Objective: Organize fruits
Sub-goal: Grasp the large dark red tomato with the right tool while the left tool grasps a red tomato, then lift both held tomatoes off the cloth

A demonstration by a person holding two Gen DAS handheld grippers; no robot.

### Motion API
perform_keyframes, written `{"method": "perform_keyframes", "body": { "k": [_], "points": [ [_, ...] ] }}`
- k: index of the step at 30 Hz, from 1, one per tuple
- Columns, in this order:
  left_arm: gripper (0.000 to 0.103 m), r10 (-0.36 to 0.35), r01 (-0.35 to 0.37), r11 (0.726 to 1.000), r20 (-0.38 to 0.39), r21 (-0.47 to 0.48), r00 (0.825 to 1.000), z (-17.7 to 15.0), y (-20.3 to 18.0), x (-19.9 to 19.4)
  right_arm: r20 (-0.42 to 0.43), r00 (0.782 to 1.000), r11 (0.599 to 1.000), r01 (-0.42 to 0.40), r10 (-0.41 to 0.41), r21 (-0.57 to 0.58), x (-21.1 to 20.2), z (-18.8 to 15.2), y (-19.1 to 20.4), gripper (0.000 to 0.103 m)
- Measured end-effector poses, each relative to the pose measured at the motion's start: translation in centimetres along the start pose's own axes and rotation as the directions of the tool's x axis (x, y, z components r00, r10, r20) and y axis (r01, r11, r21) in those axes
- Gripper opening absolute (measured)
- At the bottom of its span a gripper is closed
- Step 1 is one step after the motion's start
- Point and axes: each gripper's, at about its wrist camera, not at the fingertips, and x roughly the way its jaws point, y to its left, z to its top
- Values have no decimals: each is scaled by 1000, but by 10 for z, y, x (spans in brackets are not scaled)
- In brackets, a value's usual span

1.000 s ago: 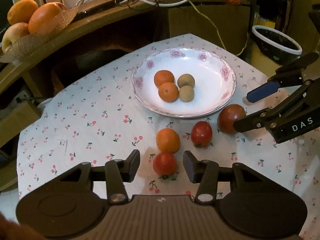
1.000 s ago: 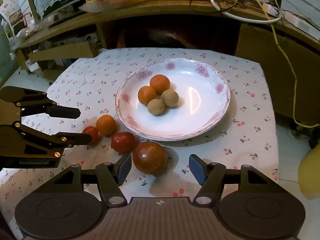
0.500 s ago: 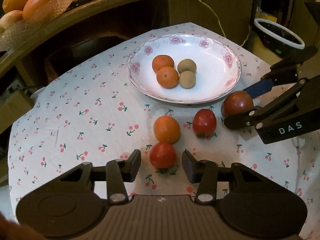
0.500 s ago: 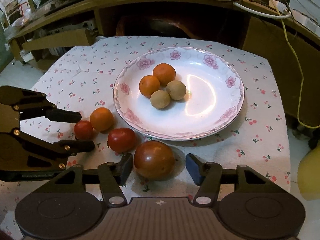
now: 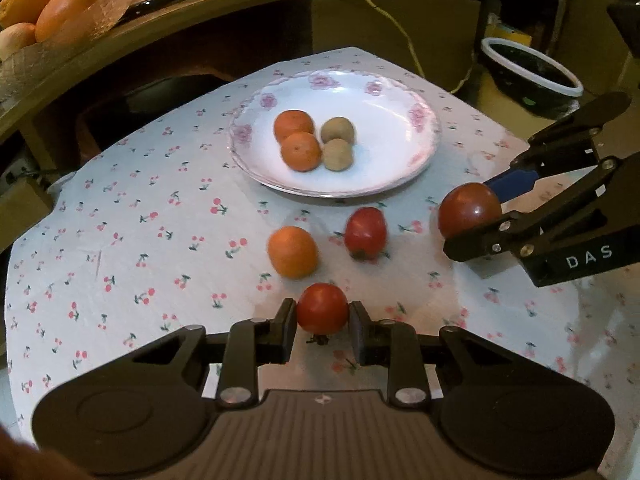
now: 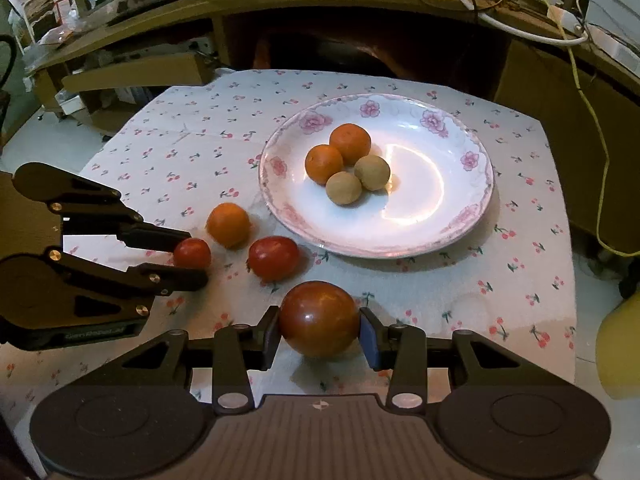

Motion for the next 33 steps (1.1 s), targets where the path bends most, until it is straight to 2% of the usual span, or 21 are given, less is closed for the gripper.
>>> {"method": "perform_keyframes", "body": {
  "k": [4,10,15,17,18,23,33],
  "points": [
    [33,-31,31,999,-6,16,1000,-7,-8,-5,-3,1000,1000,-10,10,-5,-11,-11,3,42],
    [33,-23,25,998,-32,62,999,-11,-18,2,-44,999,999,-5,3,-42,-4,-22,8,42],
    [37,-13,16,997,-32,81,999,-11,-19,3,-43,999,999,-19,17,-39,-3,-23,5,43],
    [42,-8,11,997,-29,73,1000,-12,-18,4,-35,999,999,-19,18,-34,-5,-24,3,46],
    [44,-5,7,998,-29,69,1000,-12,-17,4,-36,999,999,-17,16,-32,-5,-24,3,51],
    [49,3,-1,998,-28,70,1000,-10,-16,5,-37,999,1000,-14,13,-14,-5,-25,-1,62],
    [51,2,-1,998,-23,60,1000,-9,-15,7,-32,999,1000,-27,27,-7,-7,-25,-4,66]
  ]
}}
